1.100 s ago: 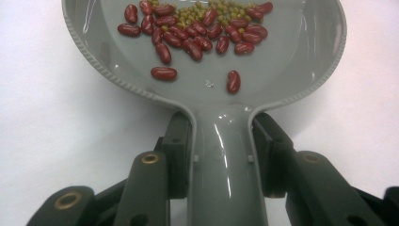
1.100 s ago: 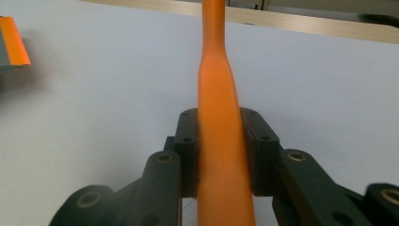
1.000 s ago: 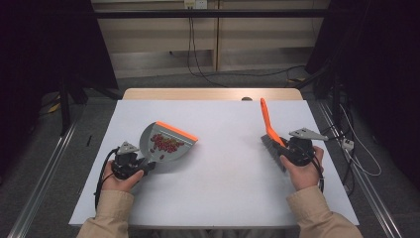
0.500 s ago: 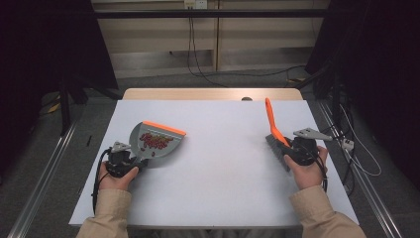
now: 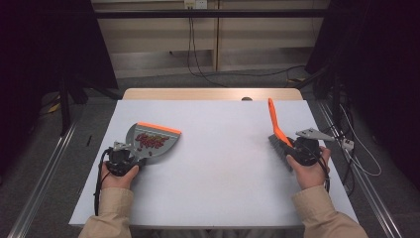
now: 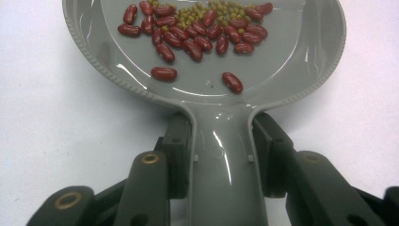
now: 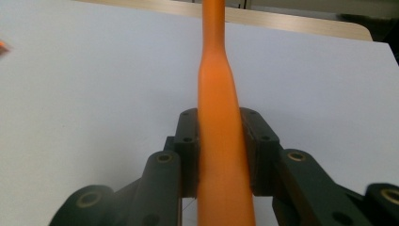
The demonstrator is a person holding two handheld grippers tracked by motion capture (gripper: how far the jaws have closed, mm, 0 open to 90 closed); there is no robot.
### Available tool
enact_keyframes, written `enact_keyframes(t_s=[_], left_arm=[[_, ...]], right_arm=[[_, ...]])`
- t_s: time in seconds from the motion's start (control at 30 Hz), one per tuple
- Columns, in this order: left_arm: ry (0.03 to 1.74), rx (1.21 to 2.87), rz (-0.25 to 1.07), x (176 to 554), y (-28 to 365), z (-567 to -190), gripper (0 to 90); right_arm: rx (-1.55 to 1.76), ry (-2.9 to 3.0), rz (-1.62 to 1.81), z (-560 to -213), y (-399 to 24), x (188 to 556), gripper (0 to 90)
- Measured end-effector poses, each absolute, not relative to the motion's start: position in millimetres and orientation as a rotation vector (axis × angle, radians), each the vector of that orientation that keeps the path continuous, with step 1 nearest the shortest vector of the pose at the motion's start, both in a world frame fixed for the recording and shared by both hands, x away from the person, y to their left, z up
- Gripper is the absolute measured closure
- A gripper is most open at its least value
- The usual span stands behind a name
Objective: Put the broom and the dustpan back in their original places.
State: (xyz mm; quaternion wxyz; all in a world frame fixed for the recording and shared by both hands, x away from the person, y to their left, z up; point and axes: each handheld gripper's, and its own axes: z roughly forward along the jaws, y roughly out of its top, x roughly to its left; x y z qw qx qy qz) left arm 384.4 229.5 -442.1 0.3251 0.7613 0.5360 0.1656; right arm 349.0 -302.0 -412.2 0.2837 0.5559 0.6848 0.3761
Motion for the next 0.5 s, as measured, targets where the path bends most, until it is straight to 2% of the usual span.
enact_keyframes(t_s=[0.5], left_arm=[[1.399,1.988,0.45,381.4,226.6,-440.4,60.1]], right_arm=[[1.49,1.829,0.989,-414.0,-304.7,349.1,71.3]])
